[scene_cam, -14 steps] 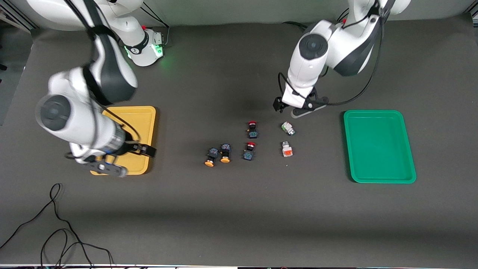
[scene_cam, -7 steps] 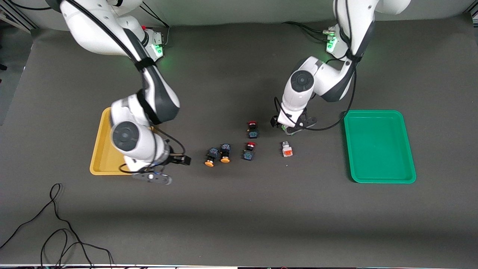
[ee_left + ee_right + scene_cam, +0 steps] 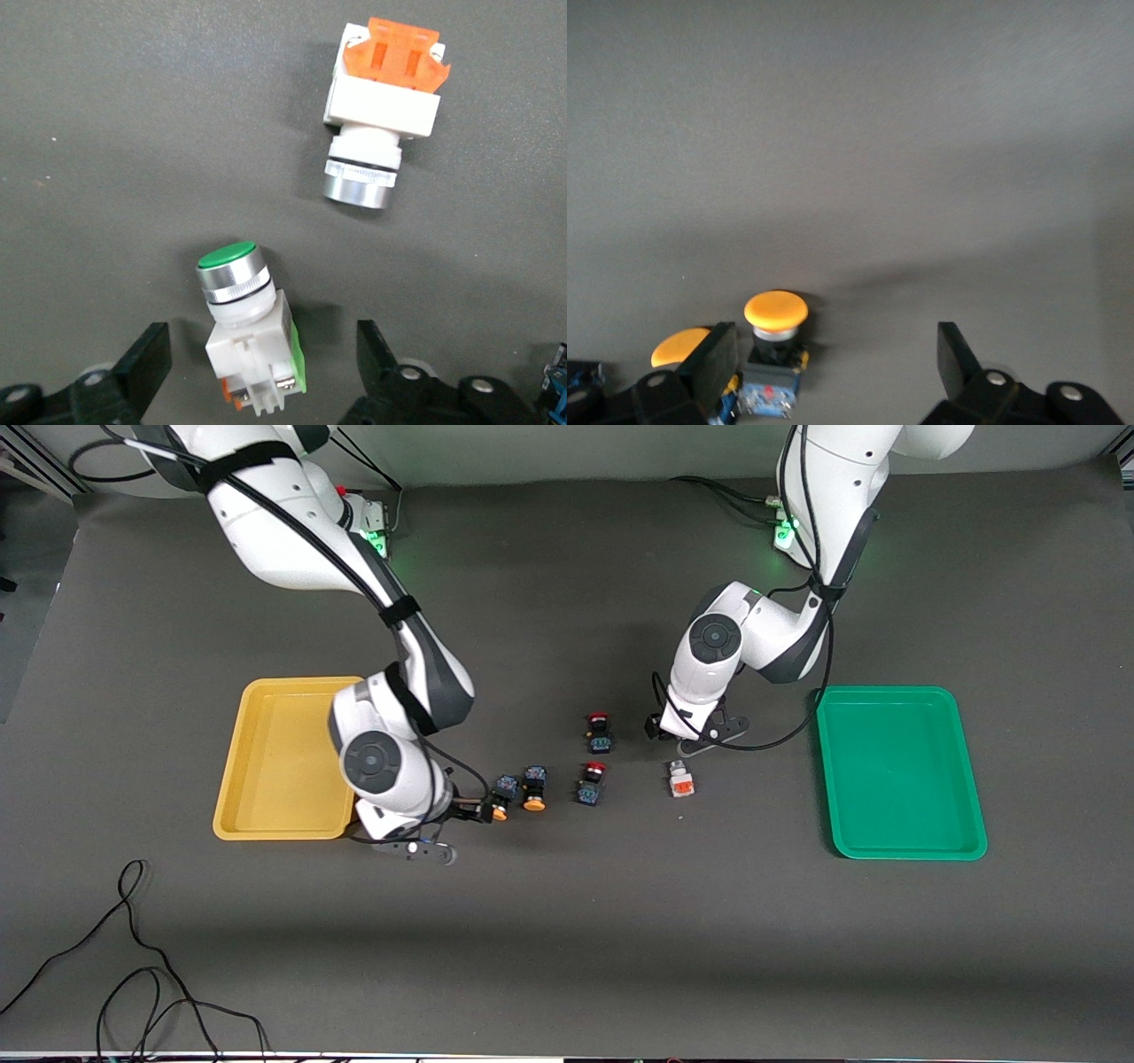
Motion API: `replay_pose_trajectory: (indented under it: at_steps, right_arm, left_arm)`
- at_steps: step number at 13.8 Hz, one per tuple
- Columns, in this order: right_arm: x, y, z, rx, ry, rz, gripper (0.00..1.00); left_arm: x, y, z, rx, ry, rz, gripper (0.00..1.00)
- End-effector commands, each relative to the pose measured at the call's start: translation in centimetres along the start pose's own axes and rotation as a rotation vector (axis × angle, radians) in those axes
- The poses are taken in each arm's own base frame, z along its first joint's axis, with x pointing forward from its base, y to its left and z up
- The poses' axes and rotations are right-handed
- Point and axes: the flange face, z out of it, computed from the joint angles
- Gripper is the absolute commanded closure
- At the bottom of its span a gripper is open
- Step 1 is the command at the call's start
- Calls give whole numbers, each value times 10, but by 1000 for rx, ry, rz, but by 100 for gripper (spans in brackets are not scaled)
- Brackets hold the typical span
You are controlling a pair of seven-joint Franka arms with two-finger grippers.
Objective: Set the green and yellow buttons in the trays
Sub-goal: 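Carry the yellow button to the yellow tray while the left gripper carries green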
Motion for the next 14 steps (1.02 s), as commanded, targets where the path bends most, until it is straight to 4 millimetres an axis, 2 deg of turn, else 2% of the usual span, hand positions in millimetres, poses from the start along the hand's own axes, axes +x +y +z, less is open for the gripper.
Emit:
replay_pose_trajectory:
  at_steps: [1, 3, 5, 6, 7, 8, 9, 10, 11, 13, 14]
  right_arm:
    - [-11, -24, 35, 5, 19, 21, 0]
    - [-16, -29, 51, 2, 21, 13, 0]
    - [-16, -29, 56, 6, 28, 15, 0]
    - [-16, -30, 56, 9, 30, 31, 1]
    - [-15, -31, 55, 19, 38, 65, 3]
    - [-16, -32, 56, 19, 37, 72, 36]
    - [-21, -36, 57, 21, 33, 78, 90]
    - [-23, -39, 57, 22, 33, 79, 100]
    - [-24, -38, 60, 17, 30, 78, 100]
    - [-24, -39, 61, 19, 29, 79, 100]
    - [-24, -39, 61, 19, 29, 79, 100]
  left_arm:
    - [5, 1, -5, -1, 19, -5, 63]
    - [8, 2, -13, -4, 22, -11, 79]
    - [14, 3, -27, -8, 28, -17, 82]
    - [19, 5, -43, -5, 31, -15, 83]
    - [26, 5, -69, -1, 34, -14, 84]
    - [35, 4, -103, 7, 32, -4, 84]
    - [45, 2, -138, 13, 23, 23, 84]
    - [49, 0, -170, 22, 11, 59, 85]
    - [57, -3, -198, 28, 1, 94, 86]
    - [72, -19, -232, 17, -19, 172, 90]
    - [86, -38, -244, 13, -19, 197, 90]
